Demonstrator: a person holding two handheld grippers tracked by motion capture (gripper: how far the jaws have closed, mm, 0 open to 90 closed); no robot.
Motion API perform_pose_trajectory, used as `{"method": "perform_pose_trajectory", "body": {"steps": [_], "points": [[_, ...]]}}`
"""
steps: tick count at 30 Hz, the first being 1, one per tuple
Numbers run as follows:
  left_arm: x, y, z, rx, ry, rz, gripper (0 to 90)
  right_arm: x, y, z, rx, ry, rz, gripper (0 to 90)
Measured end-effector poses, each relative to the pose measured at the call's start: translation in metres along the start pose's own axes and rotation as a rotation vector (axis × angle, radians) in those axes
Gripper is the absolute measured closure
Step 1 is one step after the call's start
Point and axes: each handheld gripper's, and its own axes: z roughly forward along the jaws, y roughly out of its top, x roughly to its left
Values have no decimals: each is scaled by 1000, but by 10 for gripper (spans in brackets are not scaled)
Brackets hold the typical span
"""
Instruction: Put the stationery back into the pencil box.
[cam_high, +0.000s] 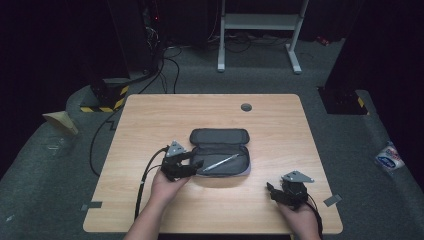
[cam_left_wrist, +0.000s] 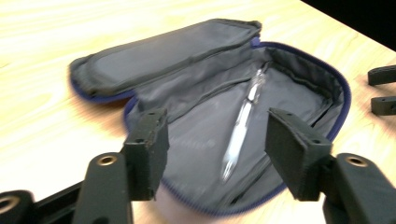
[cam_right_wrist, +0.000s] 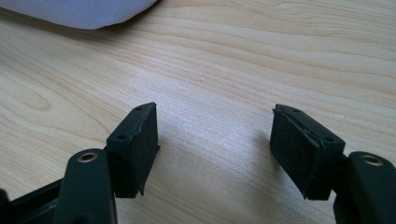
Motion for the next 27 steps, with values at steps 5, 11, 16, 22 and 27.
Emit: {"method": "perform_pose_trajectory", "body": {"steps": [5,11,16,22,27], "points": [[14,-16,-14,37,60,-30,240,0,0,0,0,-1,1,321],[33,-41,-29,103,110,-55,157,0,0,0,0,-1,2,321],[51,-73,-47,147,191,-71,148,0,0,0,0,-1,2,321],[49,-96,-50,160,278,-22,133,0,0,0,0,-3,5,323],[48,-99,-51,140,284,-24,126,0,1,1,0,-7,7,324]]}}
